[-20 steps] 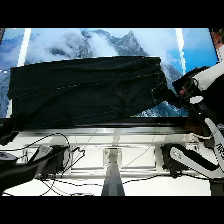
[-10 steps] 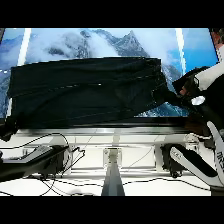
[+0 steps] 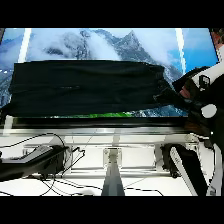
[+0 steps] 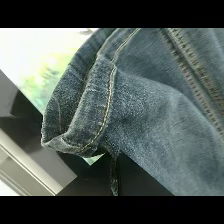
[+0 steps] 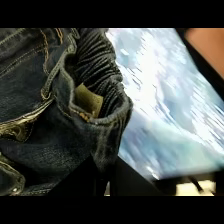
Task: Fold the clothes and pants, and hang the long-sleeved shirts on hangers.
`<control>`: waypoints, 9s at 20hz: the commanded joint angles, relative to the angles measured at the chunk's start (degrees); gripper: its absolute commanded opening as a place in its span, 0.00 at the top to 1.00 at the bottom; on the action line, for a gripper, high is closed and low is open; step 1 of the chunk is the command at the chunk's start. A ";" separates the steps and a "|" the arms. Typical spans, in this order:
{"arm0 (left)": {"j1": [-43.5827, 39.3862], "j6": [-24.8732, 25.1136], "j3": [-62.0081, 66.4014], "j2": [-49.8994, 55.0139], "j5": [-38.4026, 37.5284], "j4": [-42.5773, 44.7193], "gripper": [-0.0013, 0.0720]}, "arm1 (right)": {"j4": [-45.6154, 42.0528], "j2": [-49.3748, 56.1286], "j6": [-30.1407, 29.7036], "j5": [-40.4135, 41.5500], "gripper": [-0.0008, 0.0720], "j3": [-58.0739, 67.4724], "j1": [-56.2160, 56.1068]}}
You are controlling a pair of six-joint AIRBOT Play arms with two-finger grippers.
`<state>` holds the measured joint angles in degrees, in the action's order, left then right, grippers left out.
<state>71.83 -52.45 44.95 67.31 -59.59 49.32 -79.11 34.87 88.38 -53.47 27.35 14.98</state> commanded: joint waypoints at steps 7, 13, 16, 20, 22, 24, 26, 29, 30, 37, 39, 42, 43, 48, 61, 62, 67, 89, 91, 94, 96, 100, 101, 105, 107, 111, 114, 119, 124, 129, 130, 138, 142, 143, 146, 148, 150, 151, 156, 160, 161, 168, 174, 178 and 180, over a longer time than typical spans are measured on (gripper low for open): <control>-8.74 0.09 4.59 0.07 -2.93 -0.50 0.96 | -11.65 -20.48 7.21 -22.10 0.96 10.43 0.04; -25.40 -11.67 12.74 1.92 18.51 -0.50 0.97 | -8.37 -5.07 9.11 -3.61 0.95 11.78 0.02; -33.79 -13.66 17.20 7.63 25.40 -0.52 0.97 | -2.36 7.98 9.57 11.50 0.95 11.80 0.02; -41.00 -15.89 25.64 18.82 30.84 -0.55 0.97 | 1.73 20.65 15.80 25.33 0.95 11.82 0.02; -42.99 -16.41 30.05 24.00 31.82 -0.57 0.96 | 5.55 25.14 16.09 32.39 0.95 11.82 -0.02; -44.87 -16.39 33.09 27.65 33.09 -1.22 0.96 | 8.00 28.59 16.06 38.95 0.95 11.82 -0.04; -46.29 -16.37 34.29 28.98 34.99 -2.27 0.49 | 8.59 31.06 15.93 43.12 0.74 12.26 -0.02; -46.86 -16.20 34.42 28.35 33.64 -2.27 0.03 | 8.33 31.19 11.65 41.77 0.30 13.68 -0.02; -46.64 -16.20 34.42 27.67 31.45 -2.03 0.03 | 8.33 30.93 10.19 40.04 0.30 14.40 -0.02; -35.93 -27.34 34.42 25.59 5.95 3.48 0.03 | 4.98 29.62 4.22 31.63 0.07 18.51 -0.02; -32.17 -30.56 34.40 25.59 -0.98 9.22 0.04 | 3.78 29.46 1.70 30.51 0.01 19.65 -0.02; -28.06 -31.21 34.38 25.57 -7.76 16.35 0.05 | 3.69 29.40 1.68 29.92 0.01 21.44 -0.02; -27.26 -31.15 34.36 25.57 -8.87 17.20 0.05 | 3.65 29.40 1.68 29.94 0.01 21.90 -0.02; -26.73 -30.34 31.45 24.33 -9.81 22.08 0.05 | 0.96 29.42 -6.64 30.86 0.00 24.00 0.02; -27.43 -29.62 29.24 23.32 -10.10 20.02 0.05 | 8.31 33.11 -7.45 -4.20 0.22 38.77 0.04; -27.54 -29.59 29.24 23.32 -10.10 20.06 0.05 | 8.26 34.47 -7.48 -6.03 0.22 39.19 0.04; -27.54 -29.22 29.24 23.19 -11.65 20.09 0.05 | 6.95 40.26 -1.86 0.50 0.22 39.19 0.02; -34.84 -7.65 13.70 26.71 38.07 -15.96 0.85 | 13.68 40.13 -7.82 6.58 0.23 40.39 -2.73; -34.75 -2.56 15.72 25.40 34.99 -15.76 0.96 | 13.70 40.13 -8.24 7.76 0.24 42.82 -4.70; -34.88 2.58 17.51 19.28 30.03 -14.69 0.96 | 16.59 40.15 -8.15 15.52 0.96 46.56 -8.48; -35.01 5.40 17.51 13.33 26.58 -14.64 0.96 | 17.92 40.26 -8.13 21.05 0.95 47.80 -12.37; -35.04 5.40 17.51 1.20 13.60 -14.62 0.96 | 17.88 42.97 -1.92 23.98 0.95 48.87 -23.26; -35.04 5.35 17.51 -1.92 10.49 -14.67 0.96 | 17.90 44.57 -0.04 23.15 0.95 49.68 -25.94; -35.06 5.31 17.49 -12.46 3.76 -14.69 0.96 | 20.11 54.29 2.82 19.21 0.95 57.24 -37.99; -35.06 5.31 17.49 -15.91 3.85 -15.85 0.96 | 25.14 60.37 3.76 18.49 0.95 62.42 -43.67; -35.08 4.15 17.46 -17.75 3.80 -18.86 0.96 | 34.95 72.89 3.78 18.53 0.95 73.53 -54.53; -35.08 2.75 17.46 -17.70 4.28 -23.21 0.96 | 39.26 81.11 5.05 18.71 0.95 81.13 -62.64; -35.47 2.75 17.29 -15.45 5.38 -22.93 0.96 | 40.37 87.19 6.88 21.94 0.95 87.30 -71.49; -42.38 2.73 17.20 -12.33 -0.35 -22.36 0.96 | 30.51 84.21 6.88 10.67 0.95 87.65 -63.63; -59.87 2.71 17.16 -8.94 -2.78 -22.23 0.96 | 24.76 76.22 6.88 -1.66 0.95 87.65 -45.33; -63.98 2.71 17.16 -8.00 -2.78 -22.18 0.96 | 24.85 74.60 6.91 -2.75 0.95 87.62 -41.81; -82.99 2.47 17.25 -1.27 -1.16 -20.76 0.03 | 24.55 65.64 3.48 -11.98 0.92 87.62 -24.90; -71.95 -3.89 17.25 -3.80 -1.20 -6.08 0.03 | 22.99 65.61 3.02 -16.20 0.82 87.49 -23.12; -67.67 -7.37 17.25 -4.07 -1.77 -0.28 0.03 | 22.69 65.61 3.02 -16.26 0.82 87.49 -23.26; -55.67 -10.82 15.50 -3.85 -4.68 13.77 0.05 | 22.01 65.61 2.99 -16.06 0.82 87.49 -24.02; -49.33 -10.51 11.13 -3.39 -4.76 13.31 0.05 | 21.03 65.61 1.79 -15.96 0.82 87.49 -24.85; -45.55 -9.88 5.79 -1.33 -4.44 9.79 0.05 | 19.47 65.64 0.66 -15.96 0.82 87.49 -25.44; -44.74 -8.63 3.39 0.20 -4.09 7.87 0.05 | 18.29 65.66 0.37 -15.98 0.82 87.47 -25.81; -46.64 -1.25 -2.34 10.95 2.25 -6.10 0.05 | 11.80 66.31 -1.14 -16.02 0.77 87.32 -26.47; -50.86 4.09 -2.32 18.16 6.29 -16.46 0.08 | 11.76 68.76 -1.09 -15.96 0.77 85.81 -26.47; -52.11 4.09 -2.27 19.17 6.82 -16.39 0.33 | 11.82 69.61 -1.03 -16.04 0.77 84.65 -26.49; -52.85 0.83 7.74 13.75 1.03 -3.93 0.96 | 13.46 70.93 -2.82 -15.28 0.77 76.72 -32.74; -52.85 -6.80 25.83 1.29 -13.77 8.57 0.96 | 17.14 74.36 1.46 0.35 0.94 74.86 -48.00; -52.68 -6.78 29.00 -6.36 -12.33 8.57 0.96 | 17.55 77.94 4.96 15.65 0.95 74.86 -60.81; -52.68 -7.96 28.98 -8.28 -11.80 8.55 0.96 | 17.57 79.14 9.07 20.02 0.95 74.90 -66.07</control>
<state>19.05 -58.65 72.29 62.96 -71.61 56.99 -62.02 112.14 92.82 -43.46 102.32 -43.46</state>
